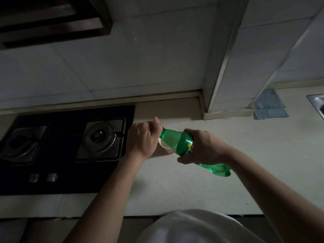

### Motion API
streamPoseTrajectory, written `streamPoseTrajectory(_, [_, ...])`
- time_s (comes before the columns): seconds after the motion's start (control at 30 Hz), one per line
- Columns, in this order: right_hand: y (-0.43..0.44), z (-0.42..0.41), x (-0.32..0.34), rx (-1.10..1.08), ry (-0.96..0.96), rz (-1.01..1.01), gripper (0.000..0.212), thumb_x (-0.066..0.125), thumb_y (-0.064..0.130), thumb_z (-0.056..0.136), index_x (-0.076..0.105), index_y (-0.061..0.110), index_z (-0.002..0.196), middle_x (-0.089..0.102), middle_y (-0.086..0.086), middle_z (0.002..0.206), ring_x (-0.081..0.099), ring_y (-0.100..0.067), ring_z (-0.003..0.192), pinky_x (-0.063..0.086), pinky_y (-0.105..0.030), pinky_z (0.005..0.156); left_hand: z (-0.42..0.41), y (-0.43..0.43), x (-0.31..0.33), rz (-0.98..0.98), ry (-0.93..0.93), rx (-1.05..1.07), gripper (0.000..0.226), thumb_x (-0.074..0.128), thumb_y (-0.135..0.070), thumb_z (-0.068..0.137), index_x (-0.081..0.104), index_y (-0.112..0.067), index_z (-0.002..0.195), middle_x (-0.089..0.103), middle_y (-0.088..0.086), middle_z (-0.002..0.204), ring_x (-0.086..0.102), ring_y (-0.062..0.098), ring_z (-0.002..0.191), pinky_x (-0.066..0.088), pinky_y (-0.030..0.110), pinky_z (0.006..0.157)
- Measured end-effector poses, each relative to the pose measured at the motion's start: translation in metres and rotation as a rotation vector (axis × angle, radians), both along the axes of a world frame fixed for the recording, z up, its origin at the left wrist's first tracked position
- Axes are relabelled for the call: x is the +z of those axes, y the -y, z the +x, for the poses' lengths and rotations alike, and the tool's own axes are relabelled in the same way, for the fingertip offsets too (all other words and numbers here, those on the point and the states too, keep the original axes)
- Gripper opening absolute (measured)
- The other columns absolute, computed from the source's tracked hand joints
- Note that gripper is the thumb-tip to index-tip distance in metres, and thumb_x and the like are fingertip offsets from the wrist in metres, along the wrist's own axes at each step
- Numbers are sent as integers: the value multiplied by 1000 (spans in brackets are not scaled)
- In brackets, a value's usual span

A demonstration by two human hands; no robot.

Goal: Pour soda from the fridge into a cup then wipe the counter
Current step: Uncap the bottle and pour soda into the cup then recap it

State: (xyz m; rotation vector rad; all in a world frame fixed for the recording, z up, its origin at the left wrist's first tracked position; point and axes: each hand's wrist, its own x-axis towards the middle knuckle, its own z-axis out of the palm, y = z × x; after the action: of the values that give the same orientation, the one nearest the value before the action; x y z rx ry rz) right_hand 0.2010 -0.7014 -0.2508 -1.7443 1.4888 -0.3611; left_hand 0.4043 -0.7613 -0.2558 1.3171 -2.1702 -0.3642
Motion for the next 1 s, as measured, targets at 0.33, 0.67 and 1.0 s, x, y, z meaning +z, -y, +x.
streamPoseTrajectory(0.33, [-8,15,-30,-209,-444,-567,61,74,46,72,49,18,119,64,-1,100,61,-20,84,52,-38,77,-14,-10,4,205,21,241,62,22,-51,102,37,-21,50,42,-9,51,51,25,58,28,31,55])
streamPoseTrajectory(0.67, [-1,9,-25,-87,-146,-287,53,80,42,72,50,26,113,64,10,91,63,-7,71,52,-18,56,-4,-2,-5,53,-21,75,58,22,-45,97,27,-24,44,28,-11,38,33,6,35,18,19,42])
streamPoseTrajectory(1.0, [0,26,-9,-78,52,-68,43,80,46,74,52,28,102,65,10,83,64,-2,63,47,-14,53,6,17,5,52,-20,-17,60,22,-46,97,31,-22,43,31,-9,36,34,1,32,18,22,40])
